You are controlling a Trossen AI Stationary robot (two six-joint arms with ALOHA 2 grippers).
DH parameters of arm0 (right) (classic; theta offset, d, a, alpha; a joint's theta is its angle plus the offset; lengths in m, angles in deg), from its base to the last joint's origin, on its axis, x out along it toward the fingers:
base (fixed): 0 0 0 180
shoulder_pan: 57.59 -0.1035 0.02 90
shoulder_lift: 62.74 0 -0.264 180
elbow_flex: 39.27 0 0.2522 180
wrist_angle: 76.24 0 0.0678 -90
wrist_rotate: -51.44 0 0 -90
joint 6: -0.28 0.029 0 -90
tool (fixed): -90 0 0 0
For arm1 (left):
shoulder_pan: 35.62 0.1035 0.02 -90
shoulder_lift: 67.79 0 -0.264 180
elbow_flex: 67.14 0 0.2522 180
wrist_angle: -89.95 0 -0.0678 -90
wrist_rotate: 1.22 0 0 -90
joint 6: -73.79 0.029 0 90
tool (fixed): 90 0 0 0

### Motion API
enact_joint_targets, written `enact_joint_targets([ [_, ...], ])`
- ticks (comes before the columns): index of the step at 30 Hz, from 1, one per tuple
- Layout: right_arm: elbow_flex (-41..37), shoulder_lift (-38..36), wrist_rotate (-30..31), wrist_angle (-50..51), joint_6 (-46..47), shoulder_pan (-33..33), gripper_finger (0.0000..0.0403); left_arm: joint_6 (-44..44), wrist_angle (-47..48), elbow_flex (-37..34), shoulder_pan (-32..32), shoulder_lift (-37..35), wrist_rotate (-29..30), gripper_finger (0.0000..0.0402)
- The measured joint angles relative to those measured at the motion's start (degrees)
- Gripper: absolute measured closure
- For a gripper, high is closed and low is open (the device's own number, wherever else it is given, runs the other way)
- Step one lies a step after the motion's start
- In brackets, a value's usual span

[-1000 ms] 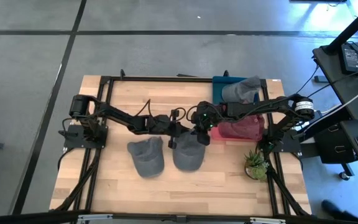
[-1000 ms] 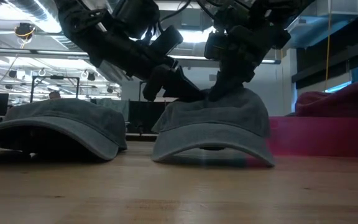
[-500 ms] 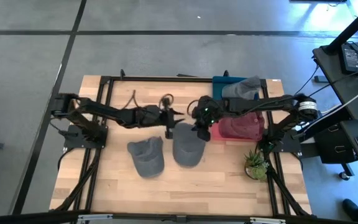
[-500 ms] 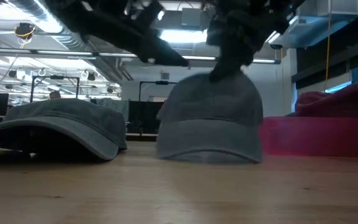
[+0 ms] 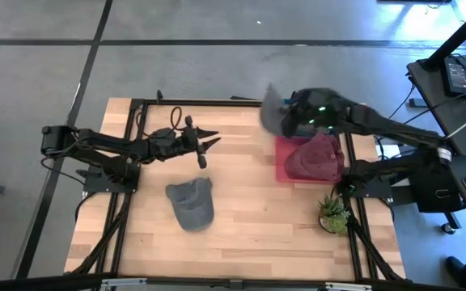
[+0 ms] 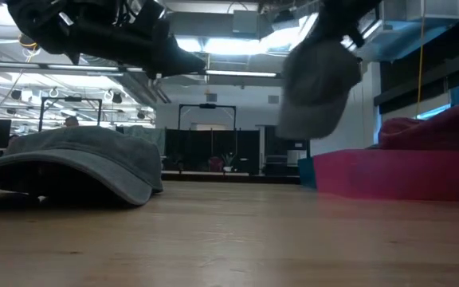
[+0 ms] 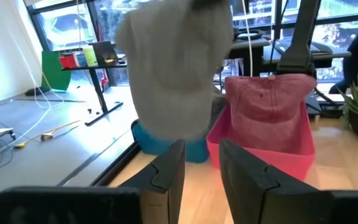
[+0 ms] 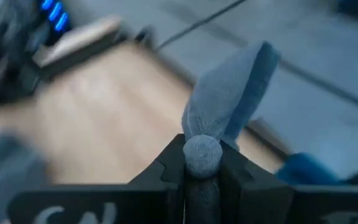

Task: Pick & Place hat
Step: Put the right gray cap into the blue bin

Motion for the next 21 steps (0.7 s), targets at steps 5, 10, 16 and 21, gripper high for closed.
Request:
enact_joint_targets([
  [5,0.14,-3.76,9.82,5.31,1.9,2.73,0.0356,0.0,0.38,0.02,0.11,0.24,-0.63,0.0304],
  [10,0.05,-2.9,11.85,11.41,5.88,6.19,0.0356,0.0,0.67,0.02,0.13,0.24,-1.01,0.0308],
  [16,0.03,-0.54,14.74,11.66,6.94,8.94,0.0356,0.0,1.09,0.02,0.09,0.25,-2.14,0.0306],
  [21,0.01,1.83,17.53,12.87,8.29,10.62,0.0356,0.0,1.88,0.02,0.09,0.26,-2.14,0.0304],
])
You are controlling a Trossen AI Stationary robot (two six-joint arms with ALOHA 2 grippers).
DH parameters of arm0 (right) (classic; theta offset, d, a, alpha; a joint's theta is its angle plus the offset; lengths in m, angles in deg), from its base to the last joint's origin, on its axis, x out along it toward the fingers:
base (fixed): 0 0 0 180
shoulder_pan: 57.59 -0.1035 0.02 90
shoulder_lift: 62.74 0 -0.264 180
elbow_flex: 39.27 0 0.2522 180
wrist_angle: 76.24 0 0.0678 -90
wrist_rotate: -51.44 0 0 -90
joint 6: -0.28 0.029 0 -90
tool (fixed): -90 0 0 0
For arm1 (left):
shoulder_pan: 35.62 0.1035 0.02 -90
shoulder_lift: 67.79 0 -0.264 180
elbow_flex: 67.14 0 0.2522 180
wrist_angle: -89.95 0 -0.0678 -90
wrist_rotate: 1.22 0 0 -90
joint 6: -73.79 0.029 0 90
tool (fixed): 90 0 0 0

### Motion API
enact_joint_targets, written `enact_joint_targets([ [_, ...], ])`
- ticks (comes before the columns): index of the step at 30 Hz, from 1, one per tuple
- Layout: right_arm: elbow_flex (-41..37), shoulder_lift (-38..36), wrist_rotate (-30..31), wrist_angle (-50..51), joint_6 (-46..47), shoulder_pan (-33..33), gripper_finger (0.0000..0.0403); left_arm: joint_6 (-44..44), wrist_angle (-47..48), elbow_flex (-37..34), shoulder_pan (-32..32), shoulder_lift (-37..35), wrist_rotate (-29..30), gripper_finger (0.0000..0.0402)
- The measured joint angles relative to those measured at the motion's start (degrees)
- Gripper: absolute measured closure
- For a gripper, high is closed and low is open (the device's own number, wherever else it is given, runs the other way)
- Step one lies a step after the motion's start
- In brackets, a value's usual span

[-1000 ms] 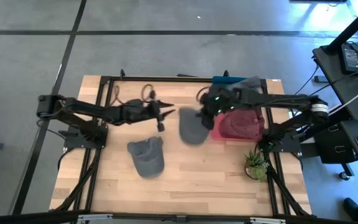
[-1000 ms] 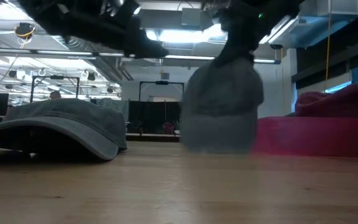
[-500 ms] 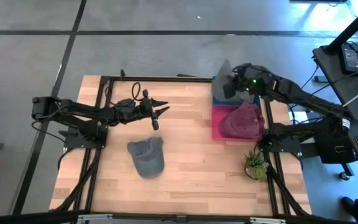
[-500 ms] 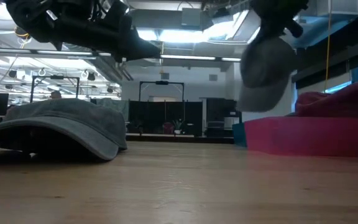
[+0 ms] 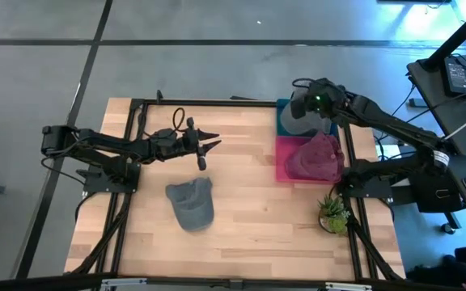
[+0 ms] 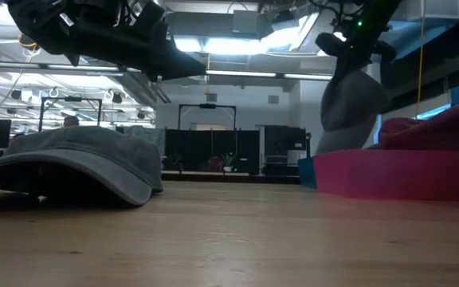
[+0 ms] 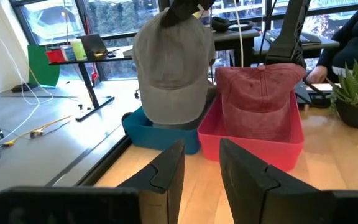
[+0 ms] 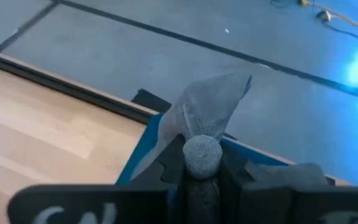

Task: Pick & Place hat
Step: Put the right gray cap into the blue bin

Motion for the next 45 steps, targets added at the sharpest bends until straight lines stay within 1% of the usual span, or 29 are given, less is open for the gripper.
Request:
enact_joint_targets([
  [5,-0.43,2.55,3.28,0.13,0.78,0.71,0.0356,0.0,0.1,0.0,0.0,0.0,0.01,0.0309],
  [10,-5.52,2.83,3.38,-4.71,0.87,1.78,0.0356,0.0,0.87,0.0,0.0,0.02,0.0,0.0306],
  [14,-9.23,2.67,4.53,-4.22,1.45,3.22,0.0356,0.0,1.47,0.0,0.0,0.02,0.0,0.0304],
  [19,-10.41,1.1,6.78,-2.12,1.93,5.35,0.0356,0.0,1.73,0.0,0.0,0.02,0.02,0.0308],
  [23,-10.47,1.22,12.14,-0.25,0.72,6.64,0.0355,0.0,1.73,0.0,0.0,0.02,0.02,0.0308],
  [27,-11.69,1.4,11.98,1.25,1.33,8.47,0.0355,0.0,1.73,0.0,0.0,0.02,0.02,0.0304],
  [31,-16.46,1.45,11.45,-0.05,1.81,9.83,0.0354,0.0,1.73,0.0,0.0,0.02,0.02,0.0306],
  [35,-20.74,1.45,12.42,-2.28,1.61,10.77,0.0353,0.0,1.73,0.0,0.0,0.02,0.02,0.0309],
  [37,-21.96,1.45,12.84,-2.45,1.37,10.8,0.0347,0.0,1.73,0.0,0.0,0.02,0.02,0.0309],
  [40,-22.6,1.45,13.07,-2.46,-0.96,10.8,0.0328,0.0,1.71,0.0,0.0,0.02,0.02,0.0306],
  [42,-22.6,1.45,13.09,-2.36,-1.19,10.8,0.0308,0.0,1.72,0.0,0.0,0.02,0.02,0.0304],
  [45,-22.6,1.45,13.09,-2.43,-1.15,10.8,0.0267,0.0,1.73,0.0,0.0,0.02,0.02,0.0305],
])
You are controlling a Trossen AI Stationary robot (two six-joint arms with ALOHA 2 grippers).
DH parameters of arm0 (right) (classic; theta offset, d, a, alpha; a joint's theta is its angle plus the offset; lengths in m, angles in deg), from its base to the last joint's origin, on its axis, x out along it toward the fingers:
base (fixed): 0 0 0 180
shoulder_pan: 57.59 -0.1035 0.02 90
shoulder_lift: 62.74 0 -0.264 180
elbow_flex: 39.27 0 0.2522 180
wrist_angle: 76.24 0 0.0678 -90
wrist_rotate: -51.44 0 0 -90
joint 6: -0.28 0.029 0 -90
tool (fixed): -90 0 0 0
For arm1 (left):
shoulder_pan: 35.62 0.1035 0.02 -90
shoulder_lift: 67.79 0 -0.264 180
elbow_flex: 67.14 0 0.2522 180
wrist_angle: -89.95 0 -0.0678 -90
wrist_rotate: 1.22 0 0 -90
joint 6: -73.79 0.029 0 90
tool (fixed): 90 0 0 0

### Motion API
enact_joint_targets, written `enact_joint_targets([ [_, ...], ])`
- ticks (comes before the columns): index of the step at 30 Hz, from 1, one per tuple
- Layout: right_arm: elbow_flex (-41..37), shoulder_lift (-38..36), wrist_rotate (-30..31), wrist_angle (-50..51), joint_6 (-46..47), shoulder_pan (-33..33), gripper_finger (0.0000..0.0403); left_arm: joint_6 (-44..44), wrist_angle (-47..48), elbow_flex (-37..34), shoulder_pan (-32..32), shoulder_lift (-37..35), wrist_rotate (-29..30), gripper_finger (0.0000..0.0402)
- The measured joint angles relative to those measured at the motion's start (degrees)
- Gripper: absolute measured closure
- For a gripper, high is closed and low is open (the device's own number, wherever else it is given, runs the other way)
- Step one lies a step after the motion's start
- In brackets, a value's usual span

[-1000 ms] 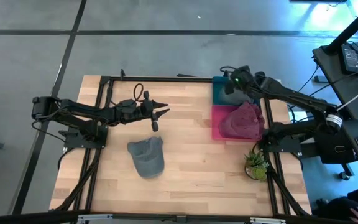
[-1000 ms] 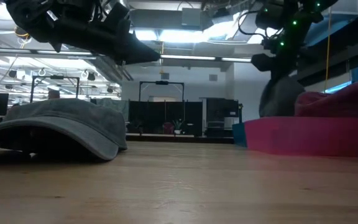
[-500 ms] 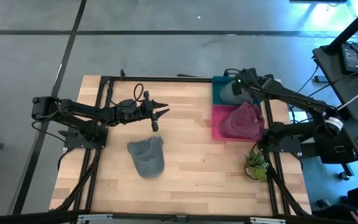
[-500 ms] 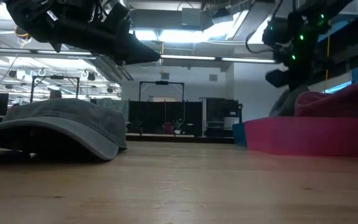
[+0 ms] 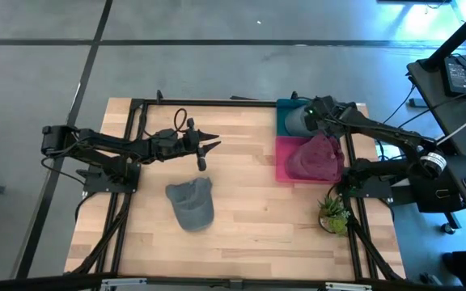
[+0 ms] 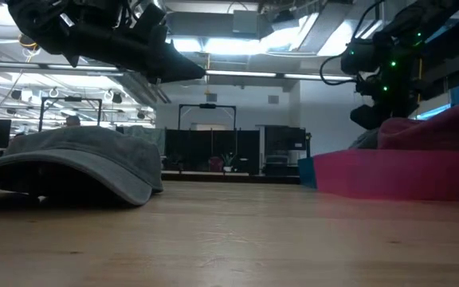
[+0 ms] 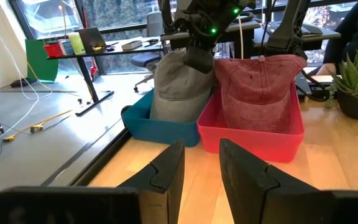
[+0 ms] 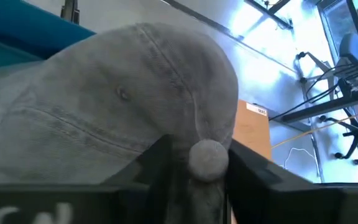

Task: Pick & Place hat
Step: Put the right gray cap into the blue bin, then put the gray cap into the blue bin

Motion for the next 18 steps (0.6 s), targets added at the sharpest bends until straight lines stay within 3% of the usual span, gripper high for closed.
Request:
enact_joint_targets([
  [5,0.68,0.0,0.24,1.15,0.16,0.0,0.0184,0.0,0.01,0.0,0.0,0.0,0.01,0.0308],
  [9,5.12,-0.95,0.37,4.78,1.38,-1.07,0.014,-1.12,0.04,0.0,0.0,0.0,0.0,0.0306],
  [18,9.88,-5.22,-0.93,1.94,-8.54,-4.33,0.0123,-5.14,0.54,0.02,-0.02,-0.39,-1.63,0.0304],
])
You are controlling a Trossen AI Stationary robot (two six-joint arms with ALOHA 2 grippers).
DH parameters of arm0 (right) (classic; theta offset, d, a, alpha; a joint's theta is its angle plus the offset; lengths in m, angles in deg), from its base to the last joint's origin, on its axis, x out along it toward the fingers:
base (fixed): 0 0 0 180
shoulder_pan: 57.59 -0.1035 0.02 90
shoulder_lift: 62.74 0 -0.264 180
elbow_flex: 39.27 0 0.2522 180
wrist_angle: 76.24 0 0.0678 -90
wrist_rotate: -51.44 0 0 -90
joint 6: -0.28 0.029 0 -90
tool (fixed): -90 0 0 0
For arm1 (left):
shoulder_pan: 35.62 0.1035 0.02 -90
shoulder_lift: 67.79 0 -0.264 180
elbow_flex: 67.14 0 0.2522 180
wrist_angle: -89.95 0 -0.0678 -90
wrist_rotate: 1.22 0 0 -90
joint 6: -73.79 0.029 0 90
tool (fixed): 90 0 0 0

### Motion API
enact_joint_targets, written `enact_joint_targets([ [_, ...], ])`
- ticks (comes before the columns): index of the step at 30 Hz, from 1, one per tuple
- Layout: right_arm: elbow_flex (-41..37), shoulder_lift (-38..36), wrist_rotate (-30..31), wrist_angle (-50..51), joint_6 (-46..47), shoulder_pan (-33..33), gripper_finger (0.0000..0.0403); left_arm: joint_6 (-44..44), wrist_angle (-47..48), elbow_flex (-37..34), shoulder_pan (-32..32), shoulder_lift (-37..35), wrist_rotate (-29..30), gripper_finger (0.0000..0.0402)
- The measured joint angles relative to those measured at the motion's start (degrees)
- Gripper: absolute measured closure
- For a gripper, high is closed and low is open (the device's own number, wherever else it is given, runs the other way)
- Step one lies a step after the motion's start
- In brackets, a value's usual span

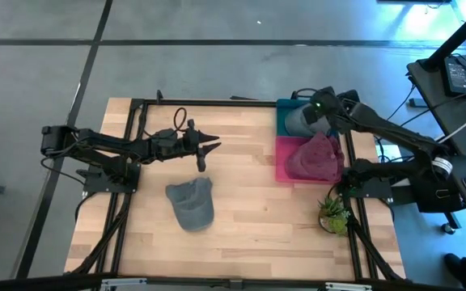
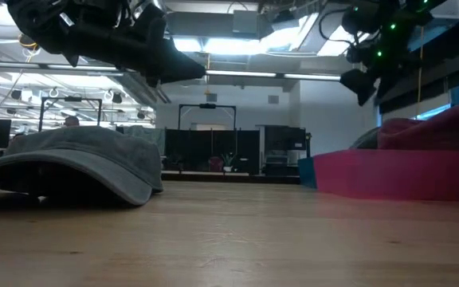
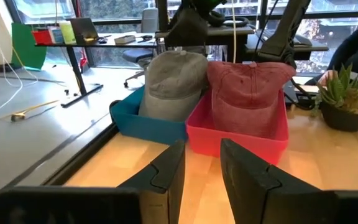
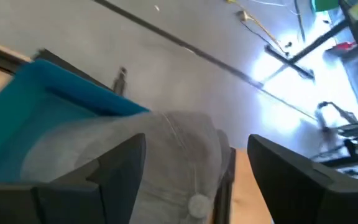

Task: Pick & Place hat
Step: Put the gray cap into the blue bin

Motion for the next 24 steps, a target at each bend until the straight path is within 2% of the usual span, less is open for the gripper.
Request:
enact_joint_targets([
  [2,0.0,-1.08,-3.53,-0.54,0.32,-0.08,0.0122,-0.41,-0.04,0.0,-0.13,-0.02,-0.84,0.0306],
  [6,-2.8,-2.09,-19.54,-8.88,-2.48,-2.95,0.0122,-0.43,2.03,0.0,-0.79,-1.21,-7.25,0.0305],
  [10,-9.88,-2.14,-32.07,-27.37,-7.44,-8.56,0.0122,-3.66,7.55,0.05,-2.06,-2.93,-13.9,0.0302],
  [13,-16.15,-2.1,-38.87,-42.32,-9.28,-13.7,0.0122,-8.92,20.4,1.79,-3.86,-5.22,-15.18,0.0304],
  [16,-21.36,-1.6,-39.79,-54.69,-9.31,-17.66,0.0122,-13.51,39.29,5.86,-7.6,-6.74,-12.55,0.0307],
  [19,-24.33,-0.45,-39.1,-61.66,-9.25,-19.87,0.0122,-21.26,57.26,10.03,-13.78,-6.64,-4.28,0.0308],
  [21,-25.18,0.46,-38.7,-63.34,-8.91,-20.62,0.0122,-29.91,66.6,12.01,-17.56,-6.29,0.13,0.0308],
  [24,-25.24,1.77,-38.6,-64.12,-7.67,-20.72,0.0122,-44.65,74.91,12.12,-22.27,-5.84,1.64,0.0305],
])
